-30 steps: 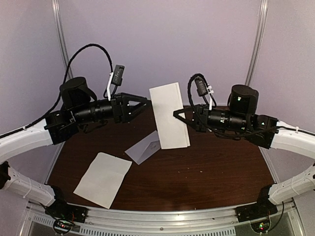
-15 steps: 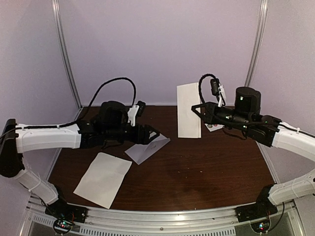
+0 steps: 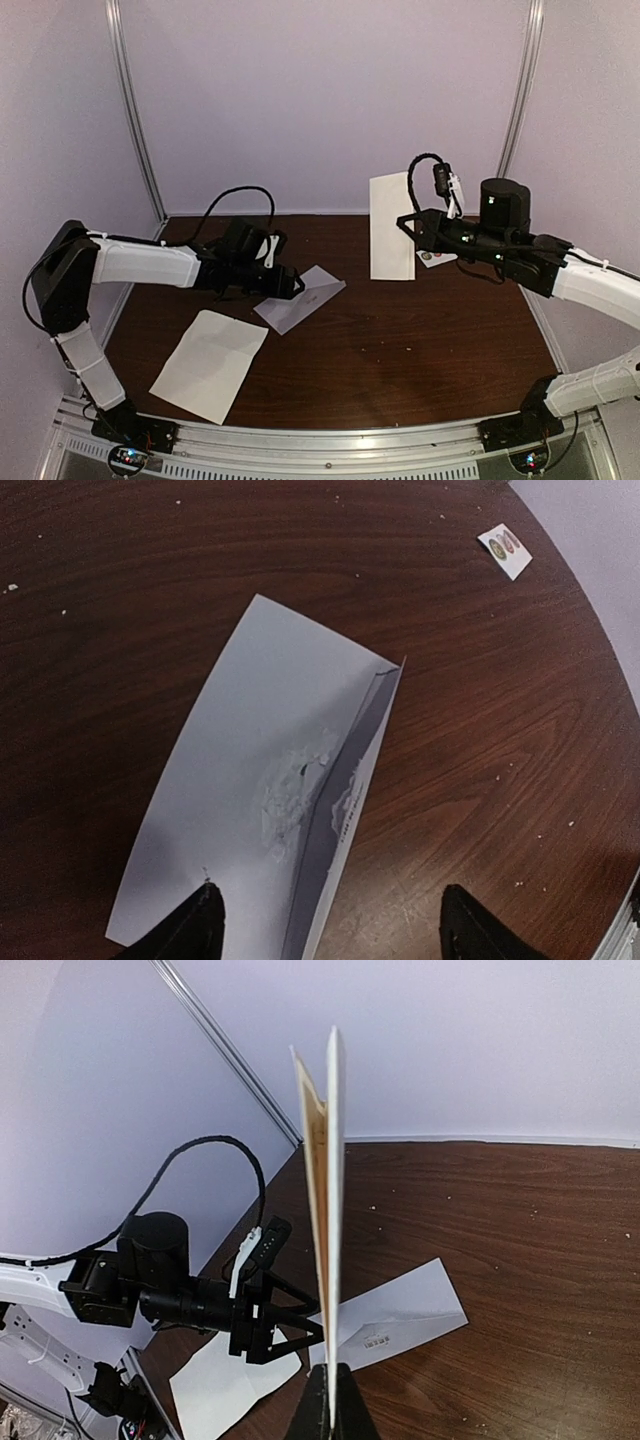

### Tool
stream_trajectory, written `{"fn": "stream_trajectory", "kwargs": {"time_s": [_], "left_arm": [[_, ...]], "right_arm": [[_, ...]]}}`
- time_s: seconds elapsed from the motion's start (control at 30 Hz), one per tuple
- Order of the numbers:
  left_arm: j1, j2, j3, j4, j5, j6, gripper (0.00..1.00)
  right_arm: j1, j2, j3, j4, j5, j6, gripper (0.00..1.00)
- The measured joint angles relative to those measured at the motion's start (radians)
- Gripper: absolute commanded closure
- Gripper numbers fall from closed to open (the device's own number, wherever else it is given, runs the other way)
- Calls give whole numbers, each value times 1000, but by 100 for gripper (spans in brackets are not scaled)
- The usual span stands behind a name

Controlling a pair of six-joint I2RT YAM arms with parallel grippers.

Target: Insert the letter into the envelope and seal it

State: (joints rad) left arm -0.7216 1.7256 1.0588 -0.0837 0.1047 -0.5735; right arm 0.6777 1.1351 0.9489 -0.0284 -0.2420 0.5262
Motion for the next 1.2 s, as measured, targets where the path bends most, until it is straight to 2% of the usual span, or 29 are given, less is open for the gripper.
{"fn": "stream_trajectory", "kwargs": {"time_s": [0.33, 0.53, 0.7, 1.03, 1.2], "left_arm": [[2, 105, 18, -26, 47, 0, 34], [2, 135, 34, -32, 64, 0, 53], [2, 145, 34, -35, 82, 2, 64], [2, 149, 34, -41, 93, -4, 74], [1, 150, 26, -45, 92, -13, 83]], "right_arm": [[-28, 8, 0, 0, -12, -2, 100], [-35, 15, 0, 1, -23, -2, 100], [-39, 22, 0, 2, -35, 2, 100], [-40, 38, 0, 10, -54, 5, 100], [-40, 40, 0, 19, -62, 5, 100]]}}
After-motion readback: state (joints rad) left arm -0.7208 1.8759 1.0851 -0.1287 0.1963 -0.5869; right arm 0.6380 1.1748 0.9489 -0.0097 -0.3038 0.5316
